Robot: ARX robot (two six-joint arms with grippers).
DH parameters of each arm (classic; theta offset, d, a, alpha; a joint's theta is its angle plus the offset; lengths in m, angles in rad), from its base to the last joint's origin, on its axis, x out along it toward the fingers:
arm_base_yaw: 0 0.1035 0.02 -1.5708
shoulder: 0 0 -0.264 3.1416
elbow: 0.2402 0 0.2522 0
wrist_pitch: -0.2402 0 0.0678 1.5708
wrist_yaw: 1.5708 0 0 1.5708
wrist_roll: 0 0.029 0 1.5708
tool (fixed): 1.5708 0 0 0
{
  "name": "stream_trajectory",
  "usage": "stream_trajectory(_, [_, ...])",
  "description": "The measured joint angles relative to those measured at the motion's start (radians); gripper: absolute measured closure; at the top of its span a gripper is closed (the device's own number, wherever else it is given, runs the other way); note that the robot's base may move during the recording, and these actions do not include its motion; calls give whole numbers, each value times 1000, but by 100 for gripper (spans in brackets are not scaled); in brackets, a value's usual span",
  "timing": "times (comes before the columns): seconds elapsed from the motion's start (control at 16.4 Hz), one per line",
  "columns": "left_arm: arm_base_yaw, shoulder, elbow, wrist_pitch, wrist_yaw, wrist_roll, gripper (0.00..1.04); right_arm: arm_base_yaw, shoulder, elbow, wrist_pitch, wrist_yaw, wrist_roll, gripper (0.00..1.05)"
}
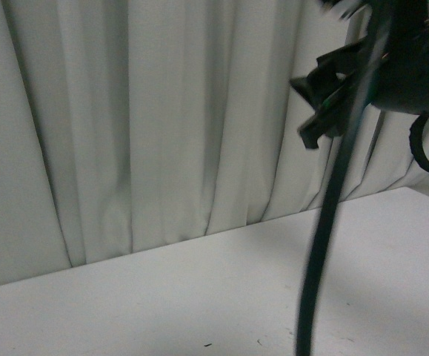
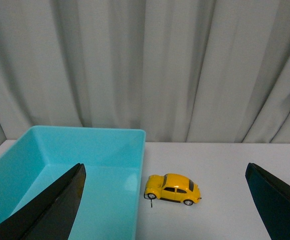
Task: Wind up and store yellow beetle toy
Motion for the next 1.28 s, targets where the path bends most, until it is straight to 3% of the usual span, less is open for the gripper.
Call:
stream_trajectory(0.06, [0,0,0,0,0,0,7,14,-100,-93,66,15,256,73])
stream_trajectory(0.12, [0,0,0,0,0,0,7,33,-124,-126,73,56,328,80])
stream_trajectory(0.61, [0,0,0,0,0,0,7,60,-169,-240,85,68,444,102])
stream_trajectory(1.28, [0,0,0,0,0,0,7,59,-487,-488,23,70,502,103])
